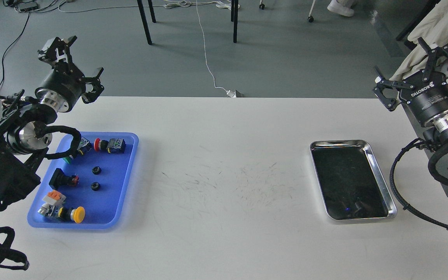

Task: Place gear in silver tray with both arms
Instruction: 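Raise the left gripper and move it above the blue tray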

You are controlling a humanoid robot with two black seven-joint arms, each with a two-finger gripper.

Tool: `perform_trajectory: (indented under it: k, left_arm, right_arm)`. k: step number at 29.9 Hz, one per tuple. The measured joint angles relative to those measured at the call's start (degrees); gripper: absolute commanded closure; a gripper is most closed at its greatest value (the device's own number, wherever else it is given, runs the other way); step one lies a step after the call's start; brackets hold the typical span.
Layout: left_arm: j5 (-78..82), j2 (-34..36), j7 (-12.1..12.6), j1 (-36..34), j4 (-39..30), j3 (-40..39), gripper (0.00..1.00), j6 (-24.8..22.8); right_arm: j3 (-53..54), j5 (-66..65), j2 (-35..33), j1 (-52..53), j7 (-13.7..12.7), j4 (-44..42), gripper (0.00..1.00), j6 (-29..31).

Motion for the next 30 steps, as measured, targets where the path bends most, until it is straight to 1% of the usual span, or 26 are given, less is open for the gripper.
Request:
perform_trajectory:
  k: [12,18,25,30]
  left_arm:
    - [0.0,-0.12,-0.29,-0.35,0.5,-0.16,0.02,0.35]
    - [0.05,-0.05,1.21,-0.18,0.51,0.4,0.02,-0.36]
    - [0.91,1.66,2.09,-0.25,0.52,0.58,0.02,-0.59]
    - [0.79,2.89,2.13,-0.33,0.52,0.54,0.02,-0.87]
  right_arm:
    - [0.03,0.04,0.01,0.02,-0.01,0.0,0.01,-0.1]
    - [0.87,0.04,-0.02,0.33,0.54,0.83,0.01,-0.1]
    - [1.89,0.08,-0.01,0.31,0.68,-0.45,0.01,-0.28]
    - [2.01,0.09,0.09,0.17,0.68,-2.86,0.01,-0.12]
